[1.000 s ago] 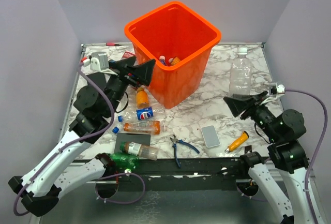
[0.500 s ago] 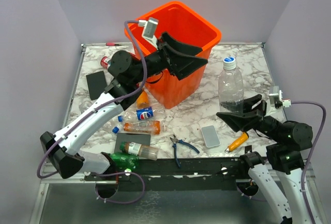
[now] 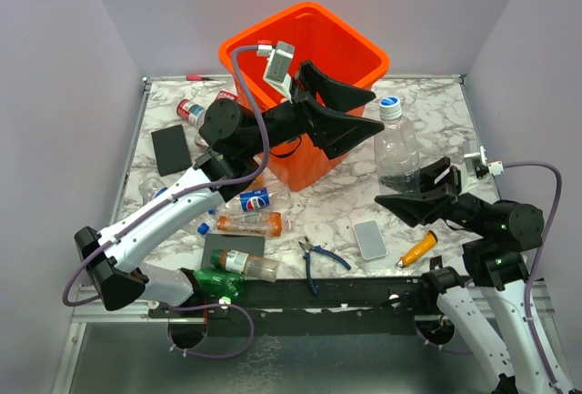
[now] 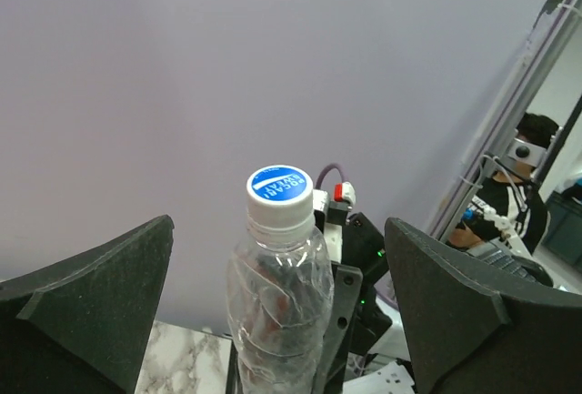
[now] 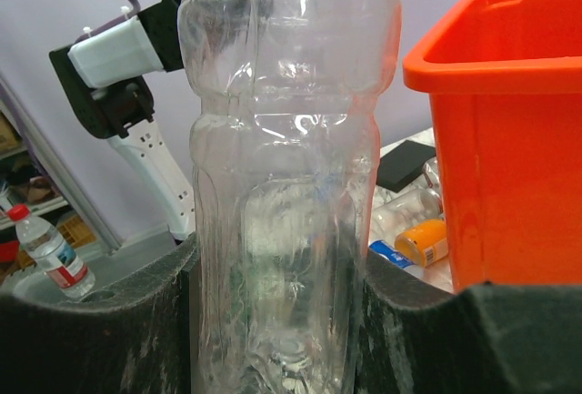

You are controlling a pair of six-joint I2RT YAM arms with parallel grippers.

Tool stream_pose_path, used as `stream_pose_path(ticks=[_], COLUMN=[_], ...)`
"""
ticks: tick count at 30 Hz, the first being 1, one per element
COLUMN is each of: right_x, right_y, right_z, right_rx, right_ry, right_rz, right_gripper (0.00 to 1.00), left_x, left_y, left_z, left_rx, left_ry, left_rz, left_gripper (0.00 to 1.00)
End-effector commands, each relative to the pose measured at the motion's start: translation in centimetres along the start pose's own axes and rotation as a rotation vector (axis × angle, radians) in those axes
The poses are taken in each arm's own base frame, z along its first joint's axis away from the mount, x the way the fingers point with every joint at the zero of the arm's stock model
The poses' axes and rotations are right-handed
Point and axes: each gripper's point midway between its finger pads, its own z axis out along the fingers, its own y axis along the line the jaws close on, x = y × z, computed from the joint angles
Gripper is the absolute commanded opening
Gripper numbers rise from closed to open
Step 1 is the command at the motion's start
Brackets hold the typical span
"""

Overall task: Put the plastic bottles in the bin
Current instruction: Pick up the plastic bottle at the center of the board.

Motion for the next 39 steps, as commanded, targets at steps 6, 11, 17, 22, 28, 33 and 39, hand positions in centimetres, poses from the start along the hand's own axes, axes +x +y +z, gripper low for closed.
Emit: stream_pose_path(ticks=[6,11,17,22,28,33,39], right_x=[0.0,0.7,0.9,0.9,1.1,0.7,-3.2], right_y=[1.1,0.6,0.3,0.2,0.0,-0.1,3.3], right_z=[0.0,0.0,0.1,0.1,0.1,0.1,-0.2], right_rx=[-0.05,-0.038,-0.034,-0.032,-0.024,0.013,-0.012], right_ry=[0.036,0.055,0.06,0.064,0.075,0.079,0.019], right_rz=[-0.017,-0.009,-0.002,-0.001,0.008,0.069,0.061], right_gripper=[0.28,0.28,0.28,0.28,0.32,0.99,1.0], left_x=[-1.3,-0.8,0.5,1.1,1.5,0.4,-4.4], left_y=[0.3,-0.4,-0.7,-0.8,-0.6,-0.7,0.2], left_z=[1.1,1.6,2.1,2.2,2.2,1.8,-0.3], left_rx=[-0.016,0.008,0.033,0.039,0.029,0.001,-0.167], left_ry=[-0.051,-0.033,0.011,0.032,0.048,0.014,-0.145], left_rz=[0.042,0.027,0.01,0.011,0.028,0.084,0.266], left_gripper=[0.85,0.78,0.6,0.43,0.05,0.0,0.0])
